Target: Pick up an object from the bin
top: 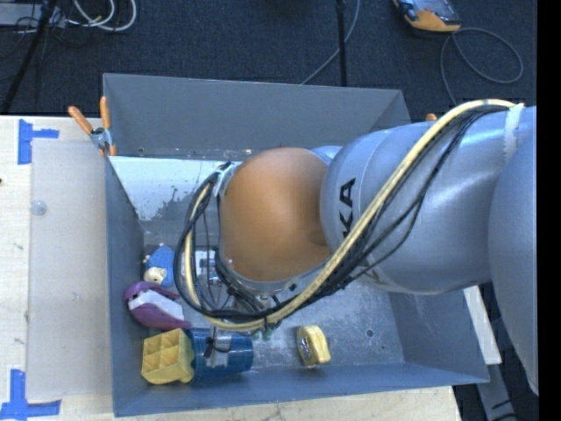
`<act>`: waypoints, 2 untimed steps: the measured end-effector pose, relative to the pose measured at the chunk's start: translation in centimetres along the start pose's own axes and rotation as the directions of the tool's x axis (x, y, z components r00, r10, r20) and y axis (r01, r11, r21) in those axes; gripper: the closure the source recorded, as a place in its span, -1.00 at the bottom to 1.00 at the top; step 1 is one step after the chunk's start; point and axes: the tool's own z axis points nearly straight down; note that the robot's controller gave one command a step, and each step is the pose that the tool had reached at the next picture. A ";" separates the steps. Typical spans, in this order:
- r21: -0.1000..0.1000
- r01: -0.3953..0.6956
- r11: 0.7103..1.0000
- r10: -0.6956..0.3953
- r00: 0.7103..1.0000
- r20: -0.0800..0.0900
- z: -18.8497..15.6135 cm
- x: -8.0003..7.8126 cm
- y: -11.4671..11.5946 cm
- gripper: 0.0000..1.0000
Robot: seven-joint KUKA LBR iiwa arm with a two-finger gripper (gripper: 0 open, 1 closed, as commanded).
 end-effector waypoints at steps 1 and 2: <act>-0.002 -0.005 1.000 0.005 1.000 0.007 -0.5 -0.2 -0.1 -1.00; -0.002 0.051 0.999 -0.051 0.999 0.009 5.0 -0.2 -1.0 -1.00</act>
Offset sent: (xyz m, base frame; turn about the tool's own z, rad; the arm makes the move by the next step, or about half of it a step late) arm -0.0017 -0.0242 -0.1288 -0.1213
